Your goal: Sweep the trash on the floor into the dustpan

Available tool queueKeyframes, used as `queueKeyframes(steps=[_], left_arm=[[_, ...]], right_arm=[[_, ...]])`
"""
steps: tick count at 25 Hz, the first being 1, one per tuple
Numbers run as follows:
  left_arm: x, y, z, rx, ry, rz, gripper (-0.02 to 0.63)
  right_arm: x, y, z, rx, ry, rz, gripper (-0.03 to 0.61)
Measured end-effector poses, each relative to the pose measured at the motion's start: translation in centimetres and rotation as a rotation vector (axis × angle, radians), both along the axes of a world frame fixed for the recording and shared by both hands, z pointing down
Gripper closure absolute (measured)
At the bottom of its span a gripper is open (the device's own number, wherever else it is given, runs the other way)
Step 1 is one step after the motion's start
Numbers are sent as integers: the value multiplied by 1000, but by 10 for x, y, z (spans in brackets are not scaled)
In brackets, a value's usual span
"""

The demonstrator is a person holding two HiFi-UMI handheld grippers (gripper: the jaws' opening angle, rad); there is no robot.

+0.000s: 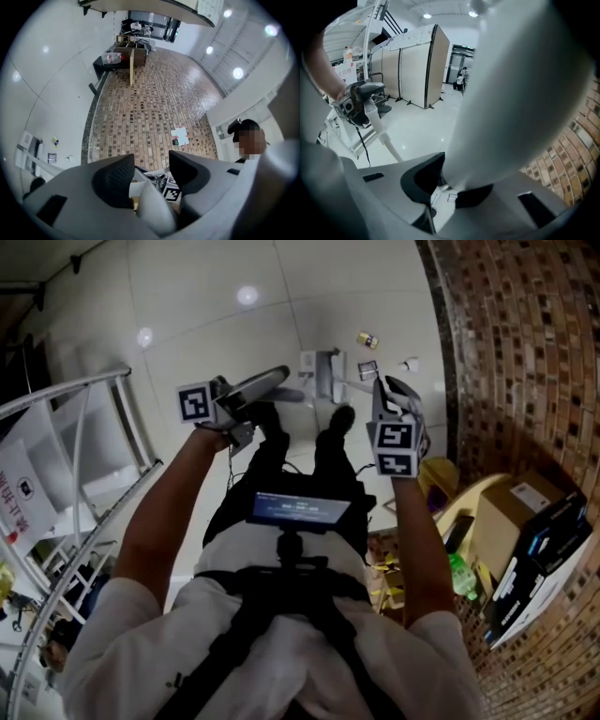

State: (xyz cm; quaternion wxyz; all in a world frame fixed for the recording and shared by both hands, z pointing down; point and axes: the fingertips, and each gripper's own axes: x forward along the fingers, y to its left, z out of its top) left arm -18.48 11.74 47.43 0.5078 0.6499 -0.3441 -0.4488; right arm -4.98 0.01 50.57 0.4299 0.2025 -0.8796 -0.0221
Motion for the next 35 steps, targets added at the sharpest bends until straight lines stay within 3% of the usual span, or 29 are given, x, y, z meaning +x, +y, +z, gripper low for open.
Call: queueKeyframes(steps=[1,2,5,10,17,26,32,35], left_arm=[[-3,0,-3,16,-4,-26,525],[-6,-1,-5,22,-23,-52,577],[-6,-12,-8,5,-89,-81,612],[6,-26,-19,7,-142,-105,614],[-8,-55,-36,39,-178,-186,614],[-31,-95,-42,28,-152,-262,614],[-34,-110,-30,-36,-114,-267,614],[-37,-113,-26,-59,-106,-277,614]], right_arm=[[2,-7,-1,-5,-3,-10,543],[5,-13,-2,-9,-6,-22,545],[12,-33,-6,-21,-11,-59,545],[18,-62,-19,-36,-22,-106,545],[27,-118,-57,-13,-62,-113,546],[24,-209,-88,126,-89,-119,546],[15,-243,-41,186,-54,-109,540],[13,-234,6,129,-49,-60,540]])
